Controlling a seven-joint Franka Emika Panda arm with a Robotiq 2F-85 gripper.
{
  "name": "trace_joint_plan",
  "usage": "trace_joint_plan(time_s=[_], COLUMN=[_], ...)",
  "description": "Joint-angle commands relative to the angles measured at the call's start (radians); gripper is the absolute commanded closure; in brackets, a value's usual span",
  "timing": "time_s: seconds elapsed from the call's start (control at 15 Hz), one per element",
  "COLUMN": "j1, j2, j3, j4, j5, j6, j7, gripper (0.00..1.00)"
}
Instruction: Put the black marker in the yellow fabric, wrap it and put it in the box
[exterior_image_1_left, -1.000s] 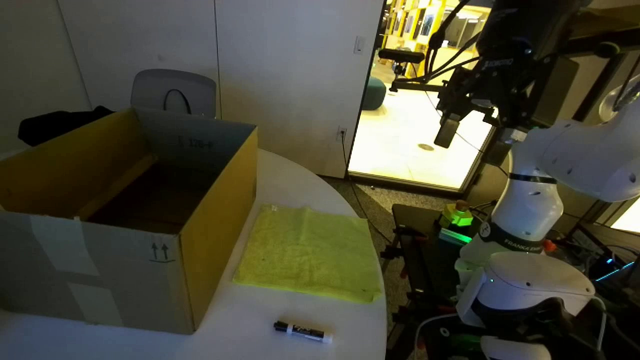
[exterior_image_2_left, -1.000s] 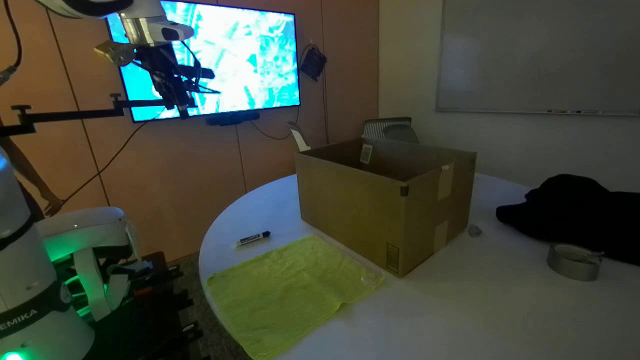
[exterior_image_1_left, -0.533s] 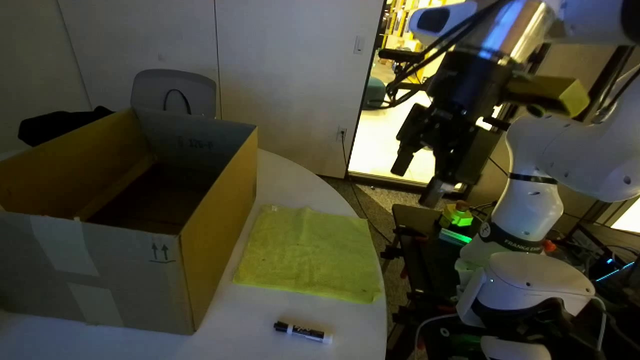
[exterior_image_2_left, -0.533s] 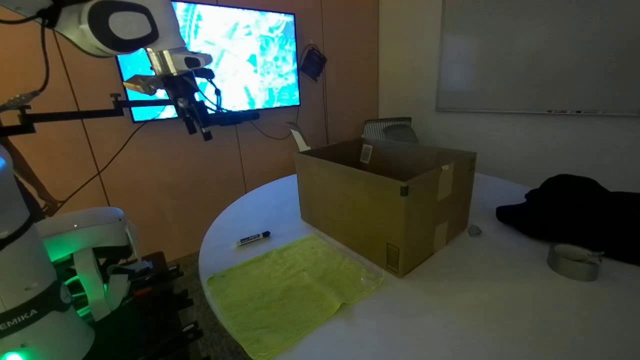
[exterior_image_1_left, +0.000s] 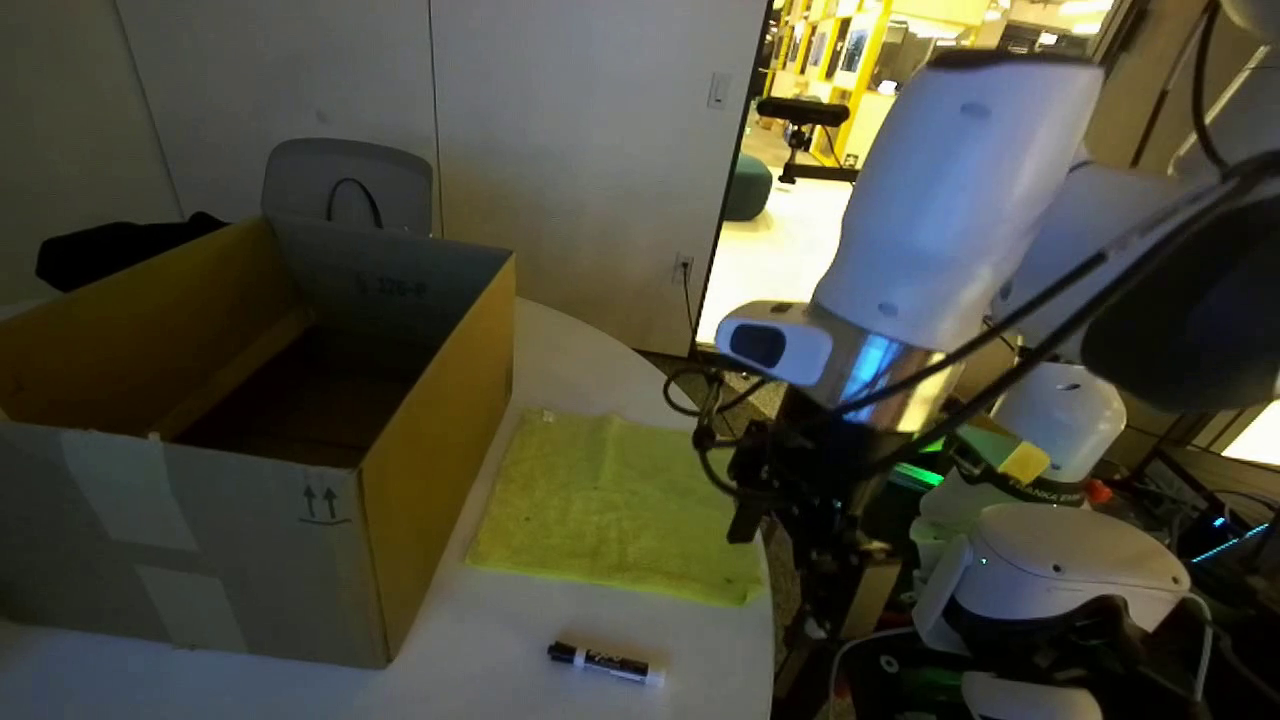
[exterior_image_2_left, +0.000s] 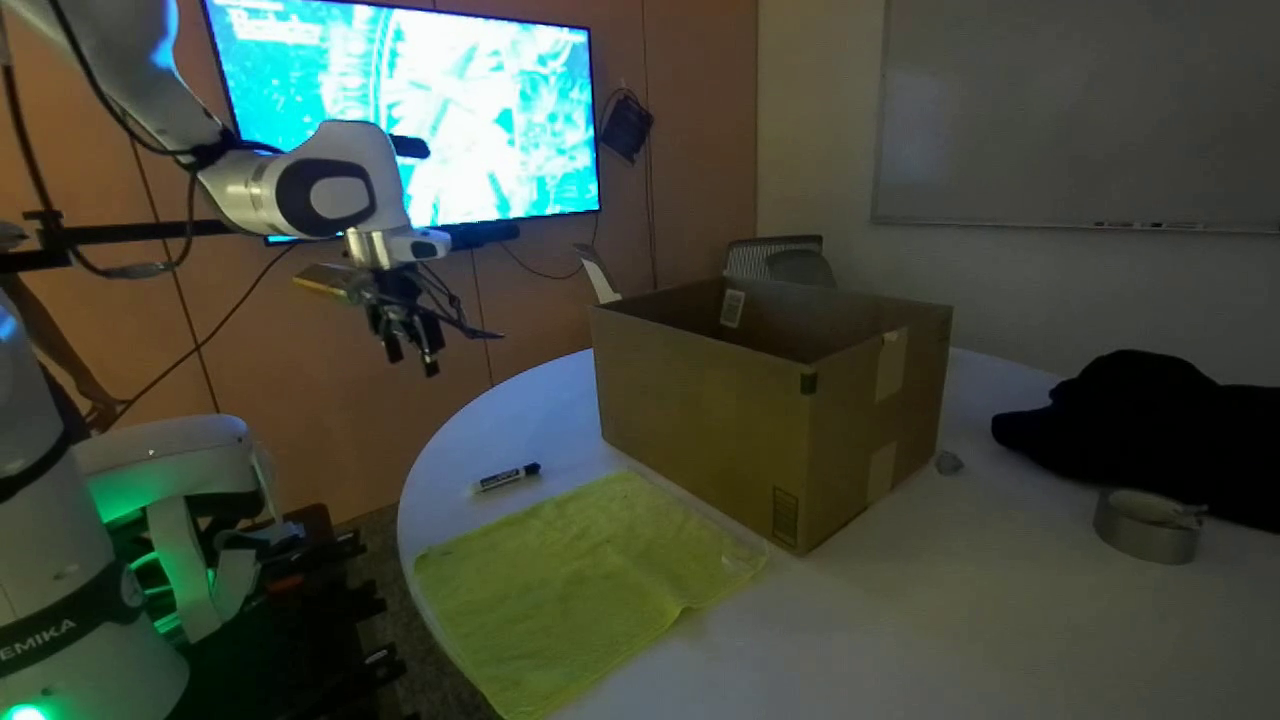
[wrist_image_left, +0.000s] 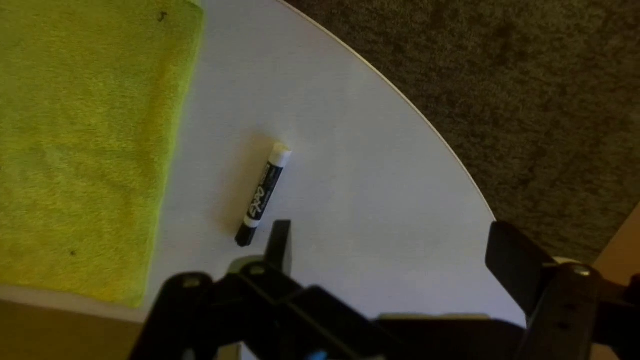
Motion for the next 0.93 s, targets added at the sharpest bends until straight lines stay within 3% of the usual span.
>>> trace_joint_plan(time_s=[0.0, 0.2, 0.33, 0.87], j1=[-0.001, 0.02, 0.049, 0.073], j2=[0.261, 0.436, 0.527, 0.73], j3=[0.016, -0.042, -0.093, -0.179], j4=[0.106, 0.184, 0.245, 0.396], j5=[-0.128, -0.274, -0.314, -0.269], j6=[0.108, 0.172, 0.188, 0.253], j7=[0.068, 0.147, 0.161, 0.109], gripper=[0.0, 0.0, 0.0, 0.0])
